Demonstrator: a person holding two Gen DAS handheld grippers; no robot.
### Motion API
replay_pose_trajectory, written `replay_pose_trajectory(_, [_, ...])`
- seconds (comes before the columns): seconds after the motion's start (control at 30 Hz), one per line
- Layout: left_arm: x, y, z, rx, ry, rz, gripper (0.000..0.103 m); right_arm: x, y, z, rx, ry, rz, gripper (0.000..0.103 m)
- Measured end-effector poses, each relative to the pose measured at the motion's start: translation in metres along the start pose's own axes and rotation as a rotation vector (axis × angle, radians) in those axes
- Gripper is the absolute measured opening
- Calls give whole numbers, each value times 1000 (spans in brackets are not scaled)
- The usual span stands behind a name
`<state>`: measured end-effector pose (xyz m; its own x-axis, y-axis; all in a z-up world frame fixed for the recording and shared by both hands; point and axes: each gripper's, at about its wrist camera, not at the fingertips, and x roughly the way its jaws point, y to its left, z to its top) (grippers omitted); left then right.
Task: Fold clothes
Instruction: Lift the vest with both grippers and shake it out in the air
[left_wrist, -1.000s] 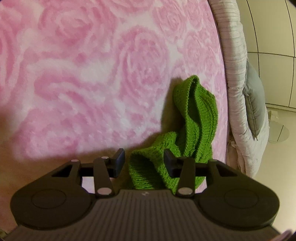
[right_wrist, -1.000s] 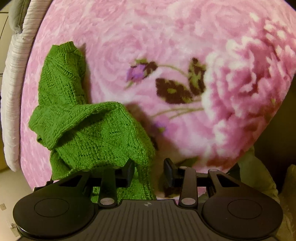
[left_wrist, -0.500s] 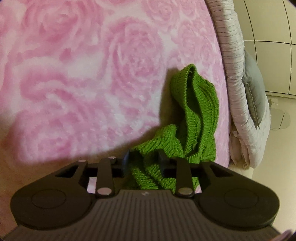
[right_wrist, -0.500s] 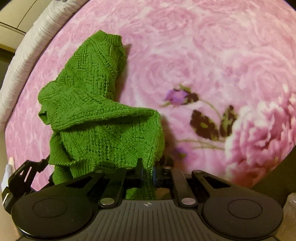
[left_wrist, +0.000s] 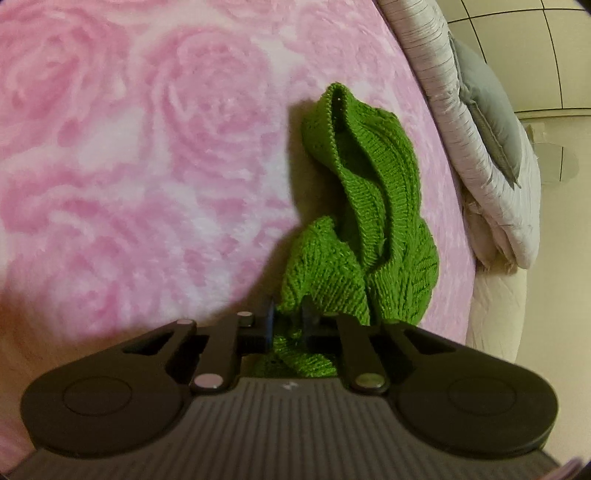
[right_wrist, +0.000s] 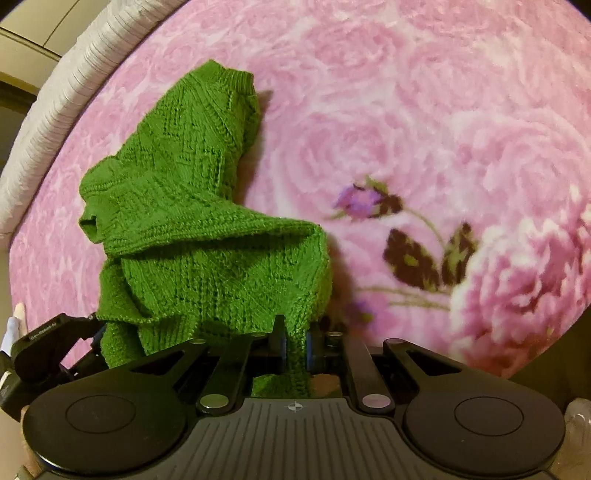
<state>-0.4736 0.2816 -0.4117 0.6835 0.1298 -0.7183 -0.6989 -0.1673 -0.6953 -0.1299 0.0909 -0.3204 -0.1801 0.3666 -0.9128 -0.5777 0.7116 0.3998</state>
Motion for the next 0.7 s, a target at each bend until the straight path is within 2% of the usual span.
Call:
replay_pose_trajectory(0.03, [1,1,1,-11,3,5,17,1,-2,0,18,9,5,8])
replay_pose_trajectory(0.1, [3,4,1,-25,6,-5,17,5,-6,-2,56,40,5,12])
replay_pose_trajectory(0.17, [4,3,0,-11,7,-16,10,8,-10,-6,79,61,9,14])
replay_pose_trajectory(0.23, [-2,-4,-1,40,0,-19,8,8,-12,-11,79,60,30,13])
replay_pose_trajectory(0.27, [-5,-7,-2,65,-3,-20,7,4,-13,-12,75,44,41,8])
replay_pose_trajectory(0.33, [-18,-15,0,78,-29,-51,6,-5,-14,-9,82,23,75,7])
replay_pose_trajectory(0.43, [-47,-30,6,93,-85,-114,5,-29,-13,4,125,-10,170,6])
replay_pose_trajectory(0.53, [-80,-57,15,153,-120,-153,5,-61,-6,20,155,-55,278,6])
replay_pose_trajectory(0.7, [-134,-107,26,246,-180,-260,4,-128,37,54,73,-178,448,6])
